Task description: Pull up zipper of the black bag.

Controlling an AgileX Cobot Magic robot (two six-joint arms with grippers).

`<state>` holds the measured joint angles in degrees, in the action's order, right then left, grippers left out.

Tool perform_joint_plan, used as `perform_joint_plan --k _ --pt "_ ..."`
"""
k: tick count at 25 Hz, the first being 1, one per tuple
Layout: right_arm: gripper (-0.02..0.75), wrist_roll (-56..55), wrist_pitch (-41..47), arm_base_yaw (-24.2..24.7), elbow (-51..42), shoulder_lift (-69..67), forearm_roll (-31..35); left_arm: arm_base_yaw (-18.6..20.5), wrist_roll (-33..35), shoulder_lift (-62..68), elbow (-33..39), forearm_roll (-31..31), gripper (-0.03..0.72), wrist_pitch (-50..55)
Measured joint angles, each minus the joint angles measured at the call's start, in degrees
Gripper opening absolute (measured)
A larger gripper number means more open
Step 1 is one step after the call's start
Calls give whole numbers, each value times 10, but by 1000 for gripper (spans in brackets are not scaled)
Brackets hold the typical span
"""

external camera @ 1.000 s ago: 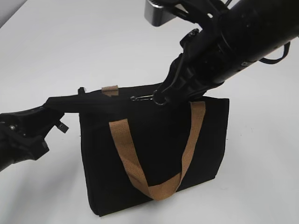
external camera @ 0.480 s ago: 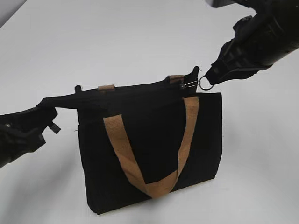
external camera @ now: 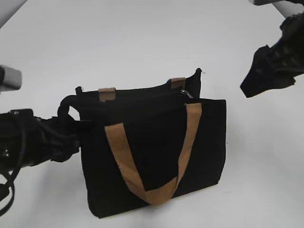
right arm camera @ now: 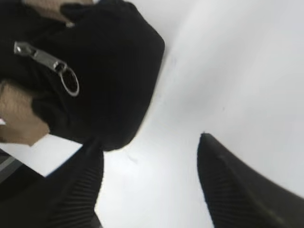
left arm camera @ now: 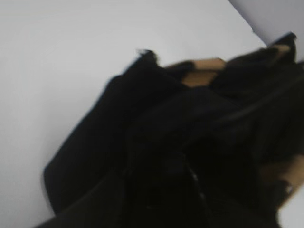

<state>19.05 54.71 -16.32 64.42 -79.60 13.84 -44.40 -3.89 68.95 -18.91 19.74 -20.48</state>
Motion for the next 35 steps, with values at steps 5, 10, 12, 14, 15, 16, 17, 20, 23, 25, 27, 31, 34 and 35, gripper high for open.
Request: perform_joint_plan --k 5,10,12,14,15,16,17,20,23,25,27,31,34,35 --pt "578 -94 96 0 -8 62 -75 5 0 -70 -132 -66 463 346" --pt "582 -130 111 0 -111 193 -98 29 -19 -158 -202 -89 491 628" --pt "582 -142 114 0 -172 266 -100 39 -55 -212 -206 -119 492 710" --pt "582 -151 121 0 -223 358 -100 45 -99 -282 -206 -169 492 781" --pt "582 -154 129 0 -245 402 -101 47 -119 -315 -206 -192 492 817" --pt "582 -156 135 0 -262 445 -101 48 -139 -349 -206 -217 492 848" --pt "582 -158 142 0 -273 480 -102 49 -156 -379 -206 -242 492 869" --pt "582 -159 150 0 -300 596 -113 49 -175 -485 -206 -290 492 897" --pt "583 -160 152 0 -320 702 -127 49 -179 -595 -207 -302 491 903" --pt "583 -160 152 0 -333 752 -131 49 -179 -656 -207 -309 491 904" --pt "583 -158 156 0 -338 787 -131 49 -174 -691 -203 -321 491 908" --pt "583 -141 156 0 -340 800 -133 54 -101 -680 -151 -313 491 906" --pt "582 -121 147 0 -346 800 -133 54 -77 -678 -137 -306 491 897" --pt "583 -116 137 0 -347 800 -133 54 -74 -678 -133 -304 491 882"
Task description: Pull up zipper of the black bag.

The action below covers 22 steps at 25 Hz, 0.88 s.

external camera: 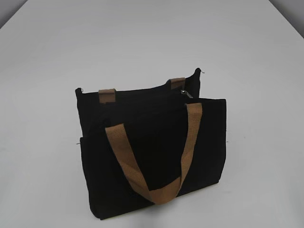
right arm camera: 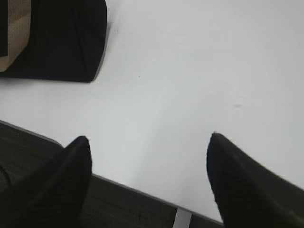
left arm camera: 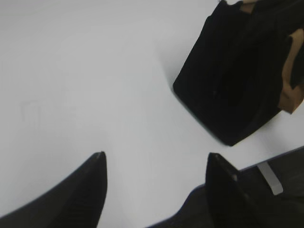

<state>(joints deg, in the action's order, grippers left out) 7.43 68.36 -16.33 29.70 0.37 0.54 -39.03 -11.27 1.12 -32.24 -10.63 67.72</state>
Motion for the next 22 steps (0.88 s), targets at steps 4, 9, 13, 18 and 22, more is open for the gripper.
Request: perform_joint_plan --k 4,9,13,18,22 --pt "583 7 -15 0 -4 0 -1 0 12 2 20 7 484 -58" --pt "583 9 -19 0 -4 0 -1 0 15 5 20 38 477 -67" --pt "583 8 -19 0 -4 0 1 0 16 5 20 55 471 -68" --pt "583 8 -19 0 -4 0 1 0 17 5 20 57 468 -68" --pt "583 8 -19 0 -4 0 2 0 17 5 20 57 468 -69"
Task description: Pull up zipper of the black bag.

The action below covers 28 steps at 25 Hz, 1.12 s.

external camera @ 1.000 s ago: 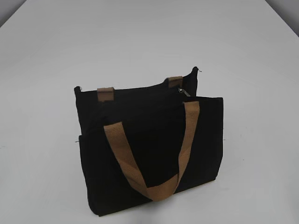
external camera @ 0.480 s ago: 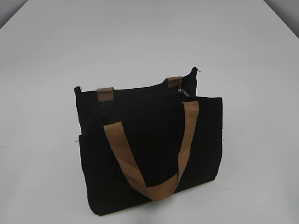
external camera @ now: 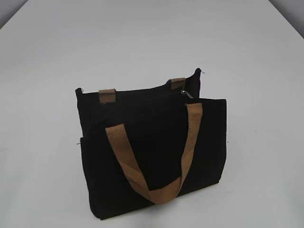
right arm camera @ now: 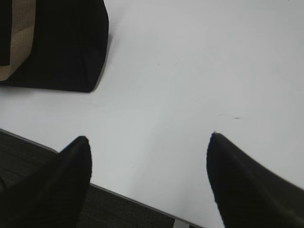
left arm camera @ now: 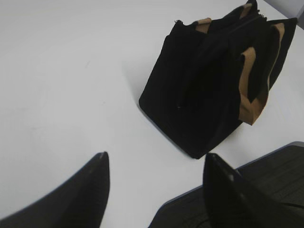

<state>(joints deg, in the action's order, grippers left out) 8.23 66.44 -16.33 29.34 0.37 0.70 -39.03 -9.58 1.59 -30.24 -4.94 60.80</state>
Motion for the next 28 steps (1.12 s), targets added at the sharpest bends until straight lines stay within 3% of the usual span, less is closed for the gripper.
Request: perform_joint_plan --k 4,10,13,15,20,28 --pt "583 0 0 0 0 0 0 32 0 0 0 1 465 0" --pt "583 0 0 6 0 0 -1 198 0 -1 0 1 456 0" --pt "583 0 0 54 0 0 -1 270 0 -12 0 1 448 -1" --pt "583 0 -1 96 0 0 -1 295 0 -19 0 1 442 -1" --pt "583 0 -1 162 0 0 -1 307 0 -21 1 2 431 0" --pt "583 0 -1 165 0 0 -1 307 0 -21 1 2 428 0"
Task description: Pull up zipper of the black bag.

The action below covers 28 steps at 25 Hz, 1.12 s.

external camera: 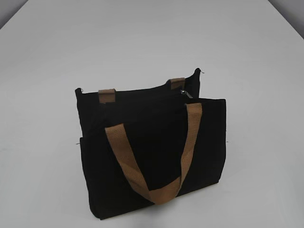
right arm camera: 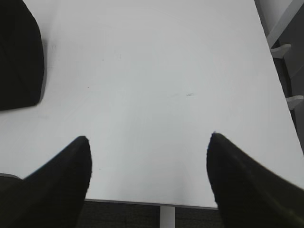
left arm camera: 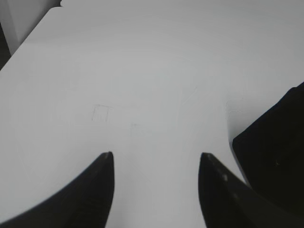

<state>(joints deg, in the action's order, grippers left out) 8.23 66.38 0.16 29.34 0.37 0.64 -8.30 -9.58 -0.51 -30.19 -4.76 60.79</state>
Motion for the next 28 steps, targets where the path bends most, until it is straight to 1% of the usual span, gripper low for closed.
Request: perform_joint_plan --k 7,12,28 --pt "583 -2 -2 0 -1 0 2 0 0 0 0 0 419 0" --pt "583 -16 -18 0 -9 0 31 0 0 0 0 0 398 0" --pt "583 -13 -33 0 -17 0 31 0 0 0 0 0 373 0"
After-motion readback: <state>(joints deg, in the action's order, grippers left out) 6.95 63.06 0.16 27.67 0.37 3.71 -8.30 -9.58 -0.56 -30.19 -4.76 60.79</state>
